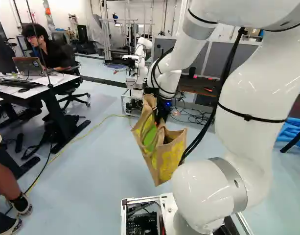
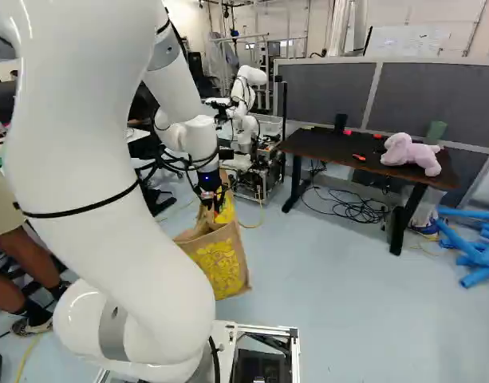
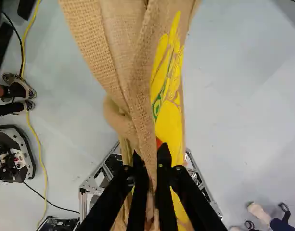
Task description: Pick up the bag on the ground and place it on the table
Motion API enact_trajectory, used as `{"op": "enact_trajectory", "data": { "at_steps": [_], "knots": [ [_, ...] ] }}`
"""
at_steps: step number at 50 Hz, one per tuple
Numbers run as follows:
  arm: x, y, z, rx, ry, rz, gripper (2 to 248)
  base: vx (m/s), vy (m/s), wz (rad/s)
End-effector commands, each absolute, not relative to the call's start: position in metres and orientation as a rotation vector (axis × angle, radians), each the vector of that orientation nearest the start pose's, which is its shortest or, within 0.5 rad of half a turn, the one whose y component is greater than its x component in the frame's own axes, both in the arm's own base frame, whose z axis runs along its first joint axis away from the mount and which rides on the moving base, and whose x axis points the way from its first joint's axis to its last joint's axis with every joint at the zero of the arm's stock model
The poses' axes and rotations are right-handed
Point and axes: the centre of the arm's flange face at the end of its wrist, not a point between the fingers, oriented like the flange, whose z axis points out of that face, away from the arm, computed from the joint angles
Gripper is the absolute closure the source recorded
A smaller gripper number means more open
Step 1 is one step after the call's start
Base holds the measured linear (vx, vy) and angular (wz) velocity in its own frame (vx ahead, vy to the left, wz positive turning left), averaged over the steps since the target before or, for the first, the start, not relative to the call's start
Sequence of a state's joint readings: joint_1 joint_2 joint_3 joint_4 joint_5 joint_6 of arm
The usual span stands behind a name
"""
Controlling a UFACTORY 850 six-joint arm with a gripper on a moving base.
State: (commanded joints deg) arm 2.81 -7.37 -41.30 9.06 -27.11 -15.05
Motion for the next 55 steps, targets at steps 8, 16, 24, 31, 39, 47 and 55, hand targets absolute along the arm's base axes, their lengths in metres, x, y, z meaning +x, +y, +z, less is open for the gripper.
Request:
{"op": "enact_trajectory", "data": {
  "at_steps": [8, 16, 24, 31, 39, 47, 55],
  "knots": [
    [0.420, 0.024, 0.403, -3.056, -0.258, -0.230, 227, 0.000, 0.000, 0.000],
    [0.416, 0.020, 0.415, -3.054, -0.248, -0.242, 227, 0.000, 0.000, 0.000],
    [0.412, 0.017, 0.426, -3.052, -0.239, -0.238, 227, 0.000, 0.000, 0.000],
    [0.408, 0.014, 0.435, -3.049, -0.231, -0.230, 227, 0.000, 0.000, 0.000],
    [0.404, 0.011, 0.447, -3.046, -0.222, -0.220, 227, 0.000, 0.000, 0.000],
    [0.401, 0.008, 0.458, -3.043, -0.212, -0.210, 227, 0.000, 0.000, 0.000],
    [0.399, 0.004, 0.469, -3.041, -0.203, -0.201, 227, 0.000, 0.000, 0.000]
  ]
}}
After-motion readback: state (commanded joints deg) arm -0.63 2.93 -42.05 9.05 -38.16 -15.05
